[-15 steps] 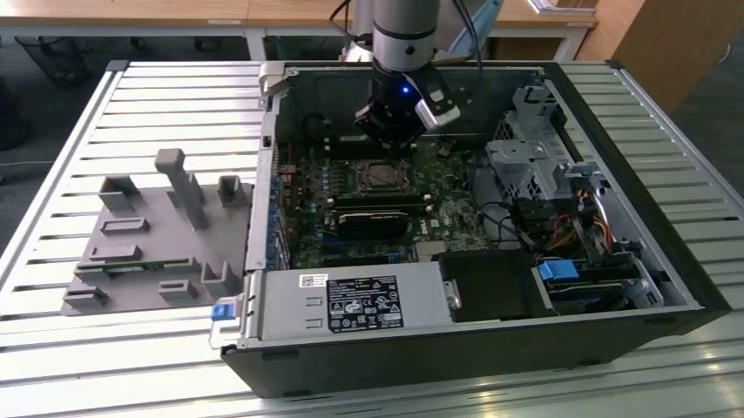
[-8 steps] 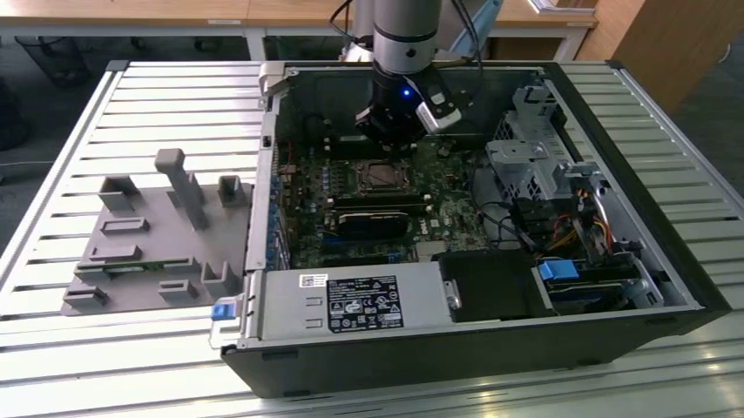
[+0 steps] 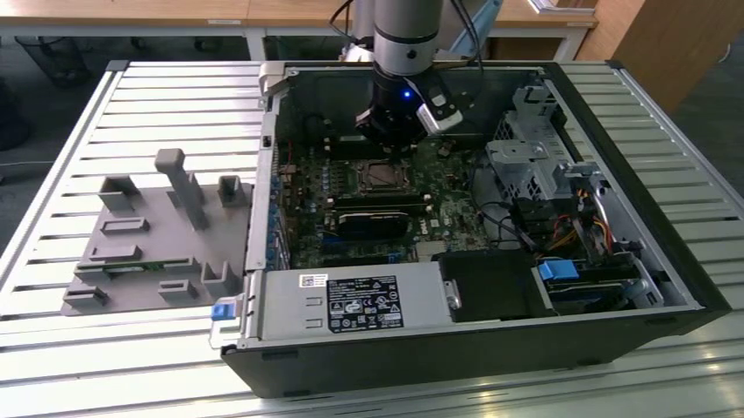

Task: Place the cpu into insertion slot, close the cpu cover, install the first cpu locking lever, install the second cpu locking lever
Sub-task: 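Install the second cpu locking lever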

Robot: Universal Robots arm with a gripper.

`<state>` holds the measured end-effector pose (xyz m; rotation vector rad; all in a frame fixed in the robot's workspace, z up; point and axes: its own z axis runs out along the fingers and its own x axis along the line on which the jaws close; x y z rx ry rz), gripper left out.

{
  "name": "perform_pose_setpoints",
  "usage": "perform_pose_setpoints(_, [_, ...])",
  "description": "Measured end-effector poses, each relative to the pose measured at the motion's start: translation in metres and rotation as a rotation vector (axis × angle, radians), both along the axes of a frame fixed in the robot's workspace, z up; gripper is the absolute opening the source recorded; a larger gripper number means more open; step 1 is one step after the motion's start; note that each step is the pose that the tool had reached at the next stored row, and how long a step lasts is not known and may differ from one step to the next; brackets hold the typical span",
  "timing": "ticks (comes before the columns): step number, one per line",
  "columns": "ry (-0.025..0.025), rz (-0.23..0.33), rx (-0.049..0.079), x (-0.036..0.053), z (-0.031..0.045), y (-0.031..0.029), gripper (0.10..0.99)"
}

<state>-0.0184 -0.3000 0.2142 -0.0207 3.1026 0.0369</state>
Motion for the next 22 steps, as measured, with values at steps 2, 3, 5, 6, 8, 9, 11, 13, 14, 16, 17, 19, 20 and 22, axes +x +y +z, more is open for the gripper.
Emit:
perform_pose_setpoints(2, [0.0000, 0.000, 0.000, 0.0000, 0.0027, 0.0000, 0.106])
perform_pose_setpoints(3, [0.0000, 0.000, 0.000, 0.0000, 0.0049, 0.0000, 0.106])
perform_pose_setpoints(5, [-0.0001, 0.000, 0.000, 0.0000, 0.0101, 0.0000, 0.106])
perform_pose_setpoints(6, [0.0000, 0.000, 0.000, 0.0000, 0.0127, 0.0000, 0.106])
perform_pose_setpoints(8, [0.0000, 0.000, 0.000, 0.0000, 0.0164, 0.0000, 0.106])
perform_pose_setpoints(9, [0.0000, 0.000, 0.000, 0.0000, 0.0175, 0.0000, 0.106])
perform_pose_setpoints(11, [-0.0001, 0.000, 0.000, 0.0001, 0.0179, -0.0008, 0.106])
perform_pose_setpoints(13, [-0.0001, 0.000, 0.000, 0.0000, 0.0179, -0.0039, 0.106])
perform_pose_setpoints(14, [0.0000, 0.000, 0.000, 0.0000, 0.0179, -0.0062, 0.106])
perform_pose_setpoints(16, [0.0000, 0.000, 0.000, 0.0000, 0.0179, -0.0115, 0.106])
perform_pose_setpoints(17, [0.0000, 0.000, 0.000, 0.0000, 0.0179, -0.0142, 0.106])
perform_pose_setpoints(19, [0.0007, 0.000, 0.000, 0.0000, 0.0179, -0.0194, 0.106])
perform_pose_setpoints(20, [0.0016, 0.000, 0.000, 0.0001, 0.0179, -0.0219, 0.106])
perform_pose_setpoints(22, [0.0038, 0.000, 0.000, 0.0000, 0.0179, -0.0268, 0.106])
